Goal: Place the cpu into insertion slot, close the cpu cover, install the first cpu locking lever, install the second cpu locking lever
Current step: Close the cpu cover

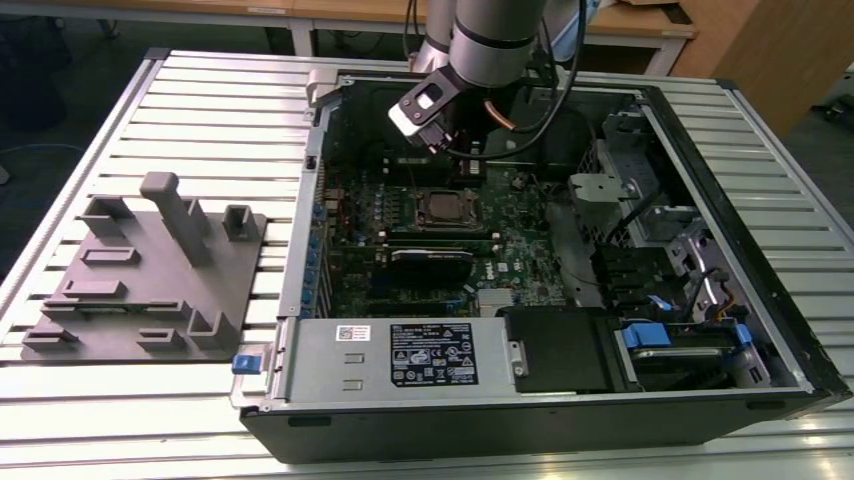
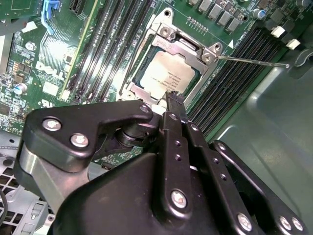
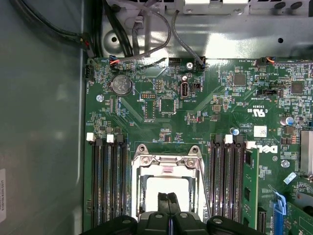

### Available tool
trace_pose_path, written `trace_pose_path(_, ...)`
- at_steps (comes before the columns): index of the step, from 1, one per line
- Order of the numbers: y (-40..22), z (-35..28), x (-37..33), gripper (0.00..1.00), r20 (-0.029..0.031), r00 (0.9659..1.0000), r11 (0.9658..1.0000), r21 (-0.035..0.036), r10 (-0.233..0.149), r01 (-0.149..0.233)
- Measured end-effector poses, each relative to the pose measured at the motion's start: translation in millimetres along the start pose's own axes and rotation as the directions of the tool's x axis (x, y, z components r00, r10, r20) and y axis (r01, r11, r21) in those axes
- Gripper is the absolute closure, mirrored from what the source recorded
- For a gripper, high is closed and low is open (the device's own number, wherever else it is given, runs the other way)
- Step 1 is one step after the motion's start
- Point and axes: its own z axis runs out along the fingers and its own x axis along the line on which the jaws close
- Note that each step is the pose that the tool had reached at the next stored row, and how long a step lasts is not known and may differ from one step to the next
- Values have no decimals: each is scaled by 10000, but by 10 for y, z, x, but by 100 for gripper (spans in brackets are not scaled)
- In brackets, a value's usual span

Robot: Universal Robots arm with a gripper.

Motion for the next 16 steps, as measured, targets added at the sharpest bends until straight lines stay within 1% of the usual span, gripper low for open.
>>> trace_pose_path(7, -16, 1, 0, 89, 0, 10000, 10000, 0, 1, -1)
trace_pose_path(16, -59, 2, 0, 89, -1, 10000, 10000, 0, 0, 0)
